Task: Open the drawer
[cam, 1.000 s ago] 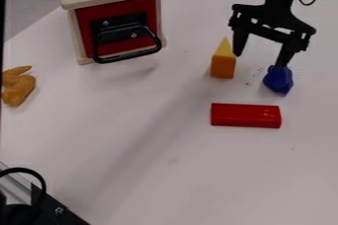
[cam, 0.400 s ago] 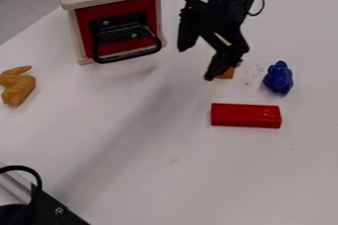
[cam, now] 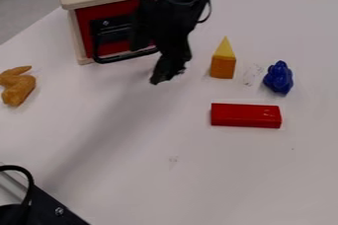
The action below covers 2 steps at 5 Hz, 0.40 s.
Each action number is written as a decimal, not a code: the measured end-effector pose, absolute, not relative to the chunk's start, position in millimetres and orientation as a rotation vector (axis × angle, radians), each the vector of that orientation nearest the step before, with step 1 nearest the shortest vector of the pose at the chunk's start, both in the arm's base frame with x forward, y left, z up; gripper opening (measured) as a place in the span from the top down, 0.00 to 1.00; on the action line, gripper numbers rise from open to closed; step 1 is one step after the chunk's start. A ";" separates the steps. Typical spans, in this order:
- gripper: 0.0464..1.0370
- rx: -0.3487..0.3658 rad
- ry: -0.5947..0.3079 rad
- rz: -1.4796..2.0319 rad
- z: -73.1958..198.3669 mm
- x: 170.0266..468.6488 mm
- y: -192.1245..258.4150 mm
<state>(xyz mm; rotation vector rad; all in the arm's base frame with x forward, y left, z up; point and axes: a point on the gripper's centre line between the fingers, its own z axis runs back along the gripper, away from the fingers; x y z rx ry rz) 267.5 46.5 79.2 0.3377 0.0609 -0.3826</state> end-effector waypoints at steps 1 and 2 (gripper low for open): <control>0.04 0.369 0.052 -0.417 74.3 266.6 64.5; 0.04 0.371 0.084 -0.503 59.1 271.1 79.7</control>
